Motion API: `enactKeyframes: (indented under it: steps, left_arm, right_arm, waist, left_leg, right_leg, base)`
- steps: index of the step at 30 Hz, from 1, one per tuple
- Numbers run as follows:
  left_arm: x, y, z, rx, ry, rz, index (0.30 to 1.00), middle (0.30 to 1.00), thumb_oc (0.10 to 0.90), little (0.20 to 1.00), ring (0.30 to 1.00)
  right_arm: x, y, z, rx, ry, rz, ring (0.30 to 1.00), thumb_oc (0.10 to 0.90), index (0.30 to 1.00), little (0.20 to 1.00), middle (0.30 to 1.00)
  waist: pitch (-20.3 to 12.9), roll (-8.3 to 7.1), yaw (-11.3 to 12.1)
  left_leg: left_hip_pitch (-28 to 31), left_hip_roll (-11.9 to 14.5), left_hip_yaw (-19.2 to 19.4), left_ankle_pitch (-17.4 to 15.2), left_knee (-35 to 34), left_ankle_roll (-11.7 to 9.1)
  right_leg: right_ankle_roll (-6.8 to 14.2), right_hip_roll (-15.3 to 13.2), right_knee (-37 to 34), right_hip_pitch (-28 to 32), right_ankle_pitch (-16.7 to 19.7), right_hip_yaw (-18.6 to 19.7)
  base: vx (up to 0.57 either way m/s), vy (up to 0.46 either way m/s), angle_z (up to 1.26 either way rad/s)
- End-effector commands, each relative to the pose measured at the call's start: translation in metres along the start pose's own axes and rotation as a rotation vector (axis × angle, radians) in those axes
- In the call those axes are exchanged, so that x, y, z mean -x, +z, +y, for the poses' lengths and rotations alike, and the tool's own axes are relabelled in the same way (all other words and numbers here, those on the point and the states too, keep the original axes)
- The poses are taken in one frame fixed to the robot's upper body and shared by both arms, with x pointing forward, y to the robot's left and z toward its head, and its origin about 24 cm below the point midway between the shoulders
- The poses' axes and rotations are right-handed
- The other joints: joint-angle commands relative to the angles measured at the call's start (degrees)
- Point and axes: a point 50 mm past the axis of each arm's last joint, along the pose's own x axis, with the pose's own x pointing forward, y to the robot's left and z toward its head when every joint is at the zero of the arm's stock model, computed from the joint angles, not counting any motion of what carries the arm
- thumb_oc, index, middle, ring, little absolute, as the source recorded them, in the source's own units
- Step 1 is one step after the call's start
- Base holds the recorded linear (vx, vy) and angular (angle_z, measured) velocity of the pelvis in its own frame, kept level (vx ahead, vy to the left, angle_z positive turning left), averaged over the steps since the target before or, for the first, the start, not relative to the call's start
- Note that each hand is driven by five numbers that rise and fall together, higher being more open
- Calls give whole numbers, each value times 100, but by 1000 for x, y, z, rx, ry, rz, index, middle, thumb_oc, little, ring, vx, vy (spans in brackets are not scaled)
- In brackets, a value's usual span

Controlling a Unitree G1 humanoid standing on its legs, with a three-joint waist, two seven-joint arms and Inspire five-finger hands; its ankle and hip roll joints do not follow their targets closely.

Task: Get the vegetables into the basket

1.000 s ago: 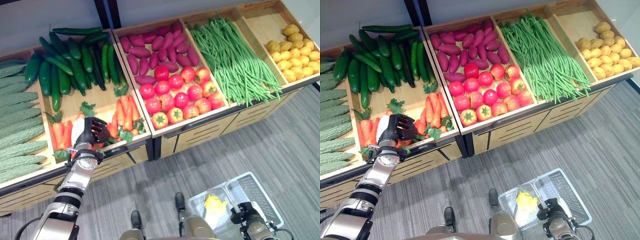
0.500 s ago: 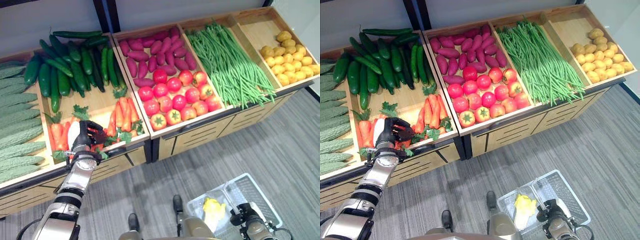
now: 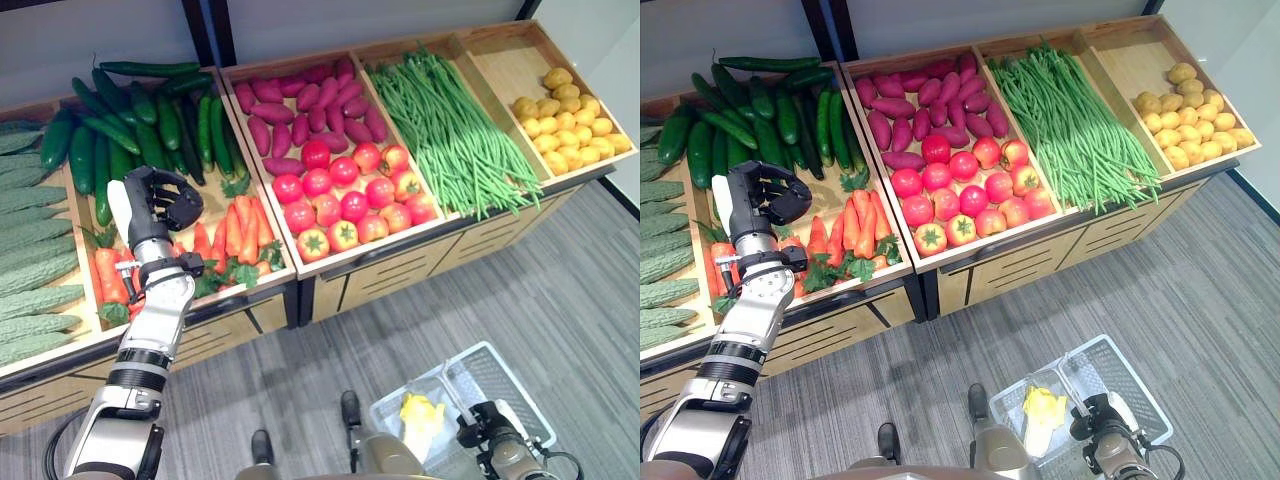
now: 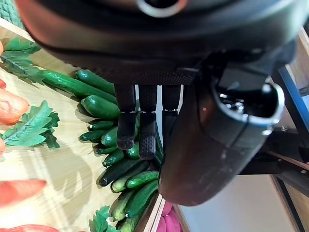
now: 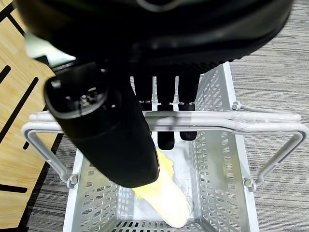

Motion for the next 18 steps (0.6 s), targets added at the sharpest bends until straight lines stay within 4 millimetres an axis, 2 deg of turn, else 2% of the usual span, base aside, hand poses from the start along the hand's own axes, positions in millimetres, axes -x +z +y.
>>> enactKeyframes:
  steps: [1, 2, 3, 5, 7, 8, 9, 10, 12, 18]
  left_arm:
    - [-22, 64, 8, 253, 53, -245, 300, 300, 400, 300, 300]
    - [-20, 65, 7, 291, 40, -242, 300, 300, 400, 300, 300]
    - [-12, 67, 4, 428, -24, -242, 300, 300, 400, 300, 300]
    - [-10, 66, 5, 452, -55, -246, 300, 300, 400, 300, 300]
    - [-7, 61, 11, 401, -91, -261, 300, 300, 400, 300, 300]
    - [-6, 54, 14, 327, -109, -254, 498, 498, 541, 498, 498]
    - [-8, 39, 18, 116, -163, -227, 890, 890, 822, 890, 890]
    - [-9, 41, 19, 96, -151, -243, 1000, 1000, 900, 1000, 1000]
    - [-16, 33, 22, -99, -144, -223, 1000, 1000, 900, 1000, 1000]
    - [-22, 23, 34, -347, -72, -222, 1000, 1000, 900, 1000, 1000]
  right_arm:
    - [-3, -5, -23, 70, -84, -2, 300, 400, 300, 300, 300]
    - [-3, -6, -23, 69, -85, 2, 300, 400, 300, 300, 300]
    - [-3, -8, -24, 56, -86, 10, 300, 400, 300, 300, 300]
    - [-3, -9, -24, 51, -85, 11, 300, 400, 300, 300, 300]
    - [-2, -10, -25, 46, -81, 8, 300, 400, 300, 300, 300]
    - [-2, -10, -26, 43, -80, 6, 300, 400, 300, 300, 300]
    - [-2, -12, -29, 44, -79, 2, 300, 400, 300, 300, 300]
    - [-2, -12, -28, 47, -77, 3, 300, 400, 300, 300, 300]
    - [-2, -14, -29, 53, -81, 11, 300, 400, 300, 300, 300]
    - [-1, -18, -28, 44, -85, 33, 300, 400, 300, 300, 300]
  waist:
    - [-356, -217, -9]
    - [-354, -209, -9]
    - [-358, -199, -7]
    - [-361, -199, -4]
    - [-362, -199, 7]
    - [-370, -192, 7]
    - [-356, -167, 18]
    - [-373, -171, 18]
    - [-376, -150, 25]
    - [-370, -125, 68]
  left_leg:
    - [-83, 200, -183, -130, 2, -260]
    - [-79, 197, -187, -131, 2, -258]
    - [-68, 194, -191, -132, 2, -255]
    - [-64, 196, -190, -132, 2, -258]
    - [-58, 202, -189, -135, 2, -264]
    - [-53, 201, -182, -140, 2, -265]
    - [-15, 208, -167, -158, 2, -263]
    - [-38, 205, -166, -137, 2, -262]
    - [-43, 206, -178, -131, 2, -256]
    - [-48, 201, -201, -140, 2, -251]
  right_leg:
    - [640, -604, 3, 182, -342, 19]
    - [638, -604, 3, 187, -342, 15]
    - [633, -604, 3, 193, -347, 22]
    - [633, -605, 3, 196, -346, 25]
    - [639, -605, 3, 195, -348, 31]
    - [641, -603, 3, 192, -348, 42]
    - [647, -598, 3, 222, -361, 47]
    - [645, -604, 3, 200, -348, 50]
    - [642, -599, 3, 210, -354, 36]
    - [642, -600, 3, 236, -384, -7]
  base:
    - [0, 0, 0]
    - [0, 0, 0]
    - [0, 0, 0]
    - [0, 0, 0]
    - [0, 0, 0]
    - [0, 0, 0]
    - [0, 0, 0]
    - [13, 9, -6]
    - [0, -2, -2]
    - [0, 0, 0]
